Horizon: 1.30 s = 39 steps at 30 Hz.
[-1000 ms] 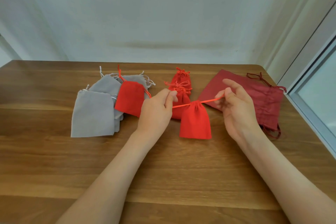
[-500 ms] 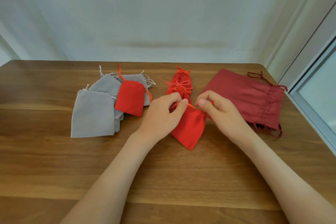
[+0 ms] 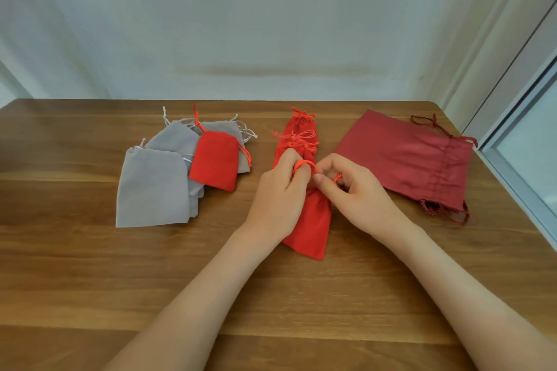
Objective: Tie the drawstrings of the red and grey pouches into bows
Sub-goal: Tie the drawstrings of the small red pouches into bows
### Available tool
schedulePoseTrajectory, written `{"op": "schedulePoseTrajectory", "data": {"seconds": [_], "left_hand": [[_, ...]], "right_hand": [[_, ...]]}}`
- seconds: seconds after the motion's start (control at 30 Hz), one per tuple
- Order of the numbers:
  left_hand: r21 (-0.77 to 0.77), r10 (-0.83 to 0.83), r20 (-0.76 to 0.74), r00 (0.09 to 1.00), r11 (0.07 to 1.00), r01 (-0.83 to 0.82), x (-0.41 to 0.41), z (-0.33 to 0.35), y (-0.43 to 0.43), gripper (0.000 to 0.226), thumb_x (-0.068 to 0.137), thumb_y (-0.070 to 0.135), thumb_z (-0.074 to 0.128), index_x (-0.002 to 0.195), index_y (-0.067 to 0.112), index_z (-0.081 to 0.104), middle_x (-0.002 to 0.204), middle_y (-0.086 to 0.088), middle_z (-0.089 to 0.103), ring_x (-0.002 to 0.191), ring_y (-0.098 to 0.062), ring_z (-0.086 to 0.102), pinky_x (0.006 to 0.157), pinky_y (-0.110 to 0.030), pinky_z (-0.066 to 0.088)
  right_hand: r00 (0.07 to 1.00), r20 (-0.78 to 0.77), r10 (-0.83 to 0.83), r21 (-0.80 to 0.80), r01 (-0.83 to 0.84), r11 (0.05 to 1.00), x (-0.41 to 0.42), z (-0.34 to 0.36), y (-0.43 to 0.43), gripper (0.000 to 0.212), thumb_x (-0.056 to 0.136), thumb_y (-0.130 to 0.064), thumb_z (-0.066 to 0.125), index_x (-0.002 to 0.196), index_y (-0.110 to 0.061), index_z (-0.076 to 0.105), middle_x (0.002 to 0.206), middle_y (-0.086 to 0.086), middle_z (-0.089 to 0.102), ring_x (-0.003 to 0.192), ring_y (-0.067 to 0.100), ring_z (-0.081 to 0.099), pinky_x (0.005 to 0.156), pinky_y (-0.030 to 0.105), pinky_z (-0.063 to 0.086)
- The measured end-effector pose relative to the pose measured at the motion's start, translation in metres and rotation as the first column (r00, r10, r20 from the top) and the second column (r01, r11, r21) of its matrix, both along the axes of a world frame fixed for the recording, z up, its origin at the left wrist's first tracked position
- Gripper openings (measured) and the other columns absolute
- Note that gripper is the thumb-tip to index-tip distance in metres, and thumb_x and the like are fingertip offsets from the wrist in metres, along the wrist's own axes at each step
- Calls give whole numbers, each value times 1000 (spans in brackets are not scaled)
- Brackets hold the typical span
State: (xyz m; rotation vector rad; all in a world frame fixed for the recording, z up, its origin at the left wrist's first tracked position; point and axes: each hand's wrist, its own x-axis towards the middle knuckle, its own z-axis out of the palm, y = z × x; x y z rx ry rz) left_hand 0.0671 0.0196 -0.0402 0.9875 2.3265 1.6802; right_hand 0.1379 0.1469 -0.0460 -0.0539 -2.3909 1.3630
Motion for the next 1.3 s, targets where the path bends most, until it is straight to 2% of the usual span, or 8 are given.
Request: {"op": "schedulePoseTrajectory", "data": {"seconds": [0.17, 0.43, 0.6, 0.73, 0.83, 1.07, 1.2, 1.3], "left_hand": [[-74, 63, -194, 979, 994, -78, 7, -4, 3, 6, 101, 19, 38, 95, 17, 41, 76, -4, 59, 76, -31, 60, 66, -41, 39], [-203, -41, -43, 998, 979, 32, 2, -5, 4, 20, 99, 17, 38, 81, 24, 43, 77, -4, 57, 84, -33, 55, 73, -42, 40], [-241, -96, 12, 995, 966, 96, 1, -5, 2, 19, 91, 21, 38, 88, 17, 56, 89, -3, 64, 90, -28, 57, 77, -42, 43], [-323, -79, -30, 996, 944, 65, -1, -6, 4, 10, 92, 13, 43, 90, 19, 51, 81, -4, 60, 84, -28, 54, 69, -38, 37], [-291, 26, -56, 998, 956, -42, -1, -7, 3, 15, 86, 14, 51, 93, 25, 45, 67, 8, 53, 72, -20, 53, 62, -30, 31], [-75, 297, -338, 893, 937, -340, 17, 2, 0, 27, 87, 15, 49, 114, 12, 45, 92, 4, 58, 86, -24, 62, 64, -29, 38], [-101, 214, -573, 791, 940, -327, 16, -9, 9, 31, 91, 24, 39, 109, 4, 54, 101, -11, 61, 88, -29, 57, 76, -36, 42], [-145, 147, -478, 866, 959, -243, 13, -15, 12, 31, 95, 22, 34, 111, 4, 54, 99, -12, 61, 87, -32, 59, 72, -35, 43]], "right_hand": [[998, -55, -44, -97, 38, 995, -1, 2, -5, 11, 94, -11, 55, 84, -16, 56, 55, -8, 46, 53, 11, 41, 57, 31, 39], [991, -111, -78, -215, 53, 975, -2, 3, -5, 11, 92, -5, 57, 85, -14, 59, 57, -12, 49, 55, 1, 43, 57, 12, 35], [996, -85, -29, -140, 17, 990, -1, 4, -6, 19, 90, 4, 54, 88, -15, 56, 74, -16, 57, 69, -2, 52, 64, 9, 39], [998, -66, 18, 4, -18, 1000, -1, 1, -5, 33, 88, 6, 53, 105, -21, 63, 94, -4, 63, 89, 3, 58, 82, 13, 41], [995, -95, 1, 68, 5, 998, -1, 2, -4, 29, 87, 6, 57, 99, -18, 67, 95, -16, 64, 92, -1, 59, 84, 10, 39], [990, -68, -122, 33, 124, 992, -3, 0, -4, 22, 89, -7, 62, 95, -28, 62, 77, -17, 60, 76, -3, 55, 67, 10, 40], [987, -79, -140, 28, 143, 989, -3, 1, -5, 24, 90, -5, 58, 100, -26, 60, 83, -5, 62, 78, -1, 55, 68, 10, 40], [988, -59, -143, -11, 143, 990, -4, 0, -5, 17, 90, -7, 59, 96, -22, 63, 80, -13, 63, 76, -1, 57, 66, 15, 45]]}}
